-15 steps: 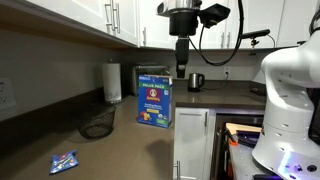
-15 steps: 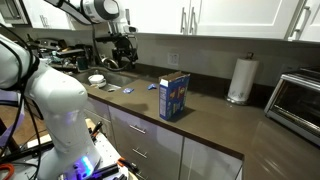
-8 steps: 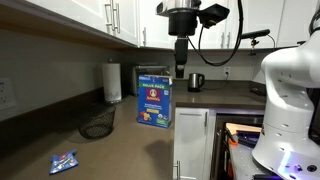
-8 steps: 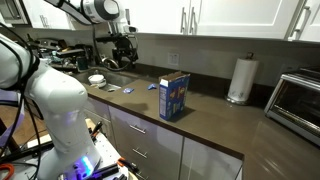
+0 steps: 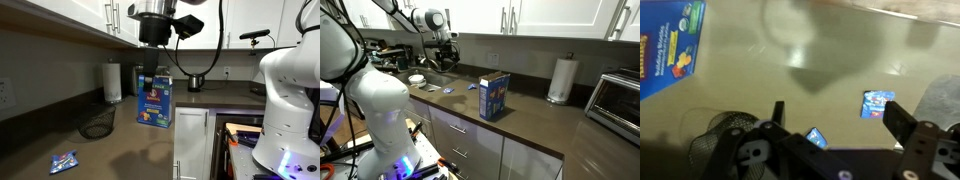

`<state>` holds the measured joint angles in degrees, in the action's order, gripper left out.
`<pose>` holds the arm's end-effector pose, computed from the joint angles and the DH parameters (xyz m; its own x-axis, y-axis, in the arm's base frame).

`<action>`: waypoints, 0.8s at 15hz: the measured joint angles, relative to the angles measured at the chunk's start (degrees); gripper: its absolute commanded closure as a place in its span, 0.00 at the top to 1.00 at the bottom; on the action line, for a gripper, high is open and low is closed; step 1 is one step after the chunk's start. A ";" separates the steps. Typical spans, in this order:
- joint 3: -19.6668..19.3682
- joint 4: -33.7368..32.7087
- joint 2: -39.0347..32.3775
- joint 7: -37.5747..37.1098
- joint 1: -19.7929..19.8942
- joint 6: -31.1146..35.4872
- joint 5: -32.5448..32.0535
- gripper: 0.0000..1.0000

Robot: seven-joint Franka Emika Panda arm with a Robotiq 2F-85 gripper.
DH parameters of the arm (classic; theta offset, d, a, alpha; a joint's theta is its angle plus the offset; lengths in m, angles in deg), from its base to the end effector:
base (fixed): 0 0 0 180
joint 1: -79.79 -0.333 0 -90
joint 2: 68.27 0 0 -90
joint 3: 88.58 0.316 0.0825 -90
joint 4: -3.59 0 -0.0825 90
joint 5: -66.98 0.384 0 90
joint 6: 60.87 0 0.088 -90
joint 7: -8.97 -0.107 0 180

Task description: Put one of the blue sachets on the counter inside the blue box

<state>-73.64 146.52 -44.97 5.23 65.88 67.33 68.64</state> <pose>0.3750 0.2100 0.4391 0.9064 0.3977 0.1424 0.3919 -0.9175 0.0679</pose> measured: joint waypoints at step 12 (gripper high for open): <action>3.43 -6.67 -23.37 0.13 -4.27 18.98 -0.52 1.00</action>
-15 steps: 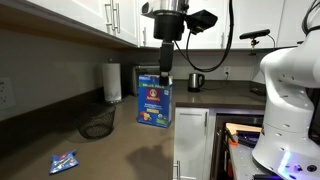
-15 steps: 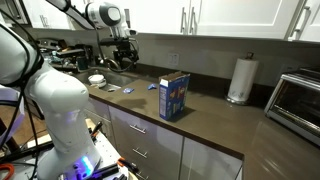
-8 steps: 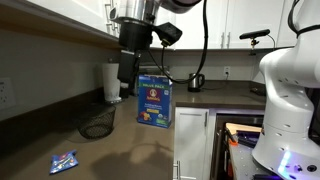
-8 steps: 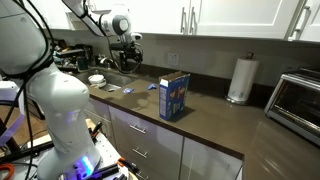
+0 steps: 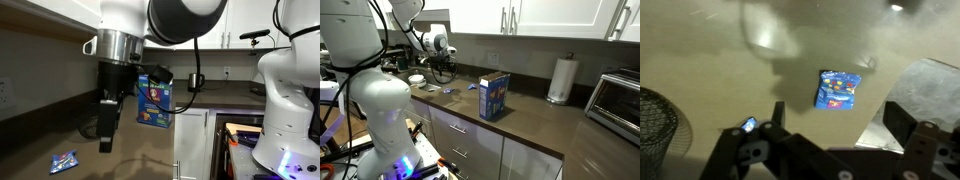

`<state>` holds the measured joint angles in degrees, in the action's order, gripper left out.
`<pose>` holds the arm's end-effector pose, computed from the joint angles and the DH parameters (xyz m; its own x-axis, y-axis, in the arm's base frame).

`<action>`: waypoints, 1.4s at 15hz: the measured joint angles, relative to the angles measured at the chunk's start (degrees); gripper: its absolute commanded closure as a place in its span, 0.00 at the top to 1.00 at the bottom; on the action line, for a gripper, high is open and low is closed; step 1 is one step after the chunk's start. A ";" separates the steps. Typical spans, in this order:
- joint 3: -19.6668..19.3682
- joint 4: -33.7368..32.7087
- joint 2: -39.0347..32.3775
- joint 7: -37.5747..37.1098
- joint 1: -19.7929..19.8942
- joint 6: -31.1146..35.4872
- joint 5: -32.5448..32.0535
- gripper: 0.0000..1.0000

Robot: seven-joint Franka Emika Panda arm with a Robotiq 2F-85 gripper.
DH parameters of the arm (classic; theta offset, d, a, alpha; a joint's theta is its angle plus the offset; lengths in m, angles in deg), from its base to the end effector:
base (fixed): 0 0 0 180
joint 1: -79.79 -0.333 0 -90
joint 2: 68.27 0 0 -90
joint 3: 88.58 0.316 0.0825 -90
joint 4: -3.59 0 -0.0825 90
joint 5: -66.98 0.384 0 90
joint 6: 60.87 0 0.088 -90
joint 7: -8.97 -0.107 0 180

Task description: Put one of the blue sachets on the counter inside the blue box

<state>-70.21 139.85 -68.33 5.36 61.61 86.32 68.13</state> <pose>0.4133 0.3060 0.3397 0.8341 0.5189 0.1872 0.5323 -0.8462 -0.0260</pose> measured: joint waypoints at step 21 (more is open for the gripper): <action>0.02 -14.77 -26.85 6.64 -0.91 11.07 -3.08 0.36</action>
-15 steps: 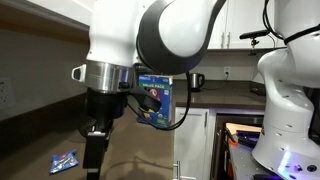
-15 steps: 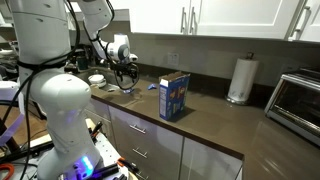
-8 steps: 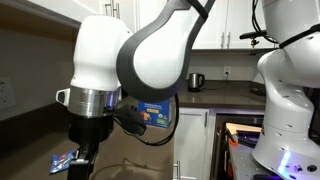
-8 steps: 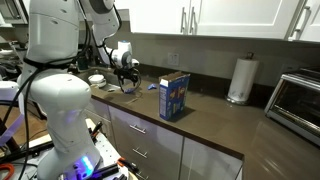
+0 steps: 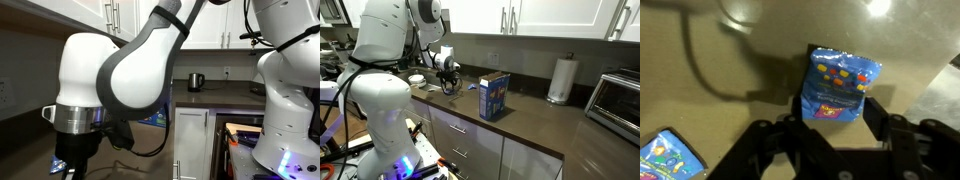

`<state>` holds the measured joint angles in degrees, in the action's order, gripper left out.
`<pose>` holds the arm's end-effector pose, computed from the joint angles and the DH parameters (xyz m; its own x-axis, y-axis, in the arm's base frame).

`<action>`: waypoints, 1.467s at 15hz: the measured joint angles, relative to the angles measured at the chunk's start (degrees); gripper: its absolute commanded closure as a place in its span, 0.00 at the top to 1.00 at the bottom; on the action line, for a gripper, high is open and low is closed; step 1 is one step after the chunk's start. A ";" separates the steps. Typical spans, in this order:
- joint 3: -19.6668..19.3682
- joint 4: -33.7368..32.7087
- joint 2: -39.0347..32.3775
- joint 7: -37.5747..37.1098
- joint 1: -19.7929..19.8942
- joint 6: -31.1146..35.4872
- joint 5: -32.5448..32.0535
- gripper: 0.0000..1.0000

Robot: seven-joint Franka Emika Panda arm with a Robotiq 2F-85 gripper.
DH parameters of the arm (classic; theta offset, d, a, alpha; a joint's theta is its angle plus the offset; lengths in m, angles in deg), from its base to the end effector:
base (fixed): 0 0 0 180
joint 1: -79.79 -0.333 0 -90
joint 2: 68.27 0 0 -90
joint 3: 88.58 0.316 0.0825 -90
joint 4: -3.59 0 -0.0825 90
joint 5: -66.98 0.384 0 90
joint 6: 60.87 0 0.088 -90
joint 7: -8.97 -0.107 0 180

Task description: Put one of the blue sachets on the counter inside the blue box

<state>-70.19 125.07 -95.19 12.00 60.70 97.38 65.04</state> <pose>0.4737 0.3616 0.2170 0.7626 0.6151 0.2001 0.6417 -0.7584 -0.1142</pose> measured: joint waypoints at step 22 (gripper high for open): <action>0.09 -2.87 -1.66 1.09 -0.09 -5.08 0.00 0.59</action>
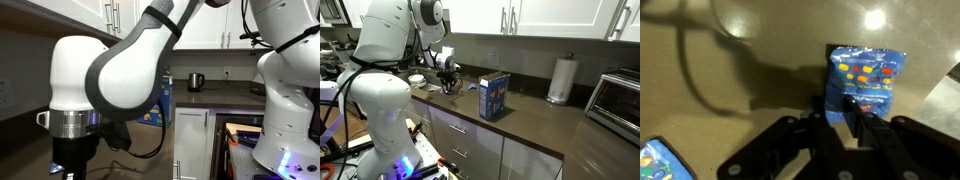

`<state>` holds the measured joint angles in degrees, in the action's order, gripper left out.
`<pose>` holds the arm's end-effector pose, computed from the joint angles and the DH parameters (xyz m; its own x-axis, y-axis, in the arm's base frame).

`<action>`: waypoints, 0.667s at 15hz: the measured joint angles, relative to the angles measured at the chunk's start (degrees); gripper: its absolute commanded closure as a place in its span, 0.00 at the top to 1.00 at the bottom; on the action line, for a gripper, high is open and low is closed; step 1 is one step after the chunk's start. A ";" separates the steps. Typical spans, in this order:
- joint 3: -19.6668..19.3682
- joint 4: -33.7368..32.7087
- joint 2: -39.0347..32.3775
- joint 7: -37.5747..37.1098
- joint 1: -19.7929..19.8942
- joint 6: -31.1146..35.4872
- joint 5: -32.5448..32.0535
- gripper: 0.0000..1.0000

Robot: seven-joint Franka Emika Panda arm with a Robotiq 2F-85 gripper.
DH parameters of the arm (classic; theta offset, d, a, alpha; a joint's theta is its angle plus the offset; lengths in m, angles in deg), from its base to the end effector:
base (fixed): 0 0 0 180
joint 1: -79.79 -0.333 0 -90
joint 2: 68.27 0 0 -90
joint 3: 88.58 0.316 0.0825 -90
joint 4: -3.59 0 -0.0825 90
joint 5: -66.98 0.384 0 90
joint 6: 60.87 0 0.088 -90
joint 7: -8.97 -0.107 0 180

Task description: Put one of the blue sachets on the counter inside the blue box

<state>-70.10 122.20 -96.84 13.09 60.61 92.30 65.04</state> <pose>0.4788 0.3664 0.2106 0.7555 0.6404 0.1382 0.6547 -0.7458 -0.1231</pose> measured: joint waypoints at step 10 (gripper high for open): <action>0.86 -0.01 -0.40 0.00 0.00 -3.40 0.09 1.00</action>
<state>-69.24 122.19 -97.25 13.09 60.61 88.90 65.13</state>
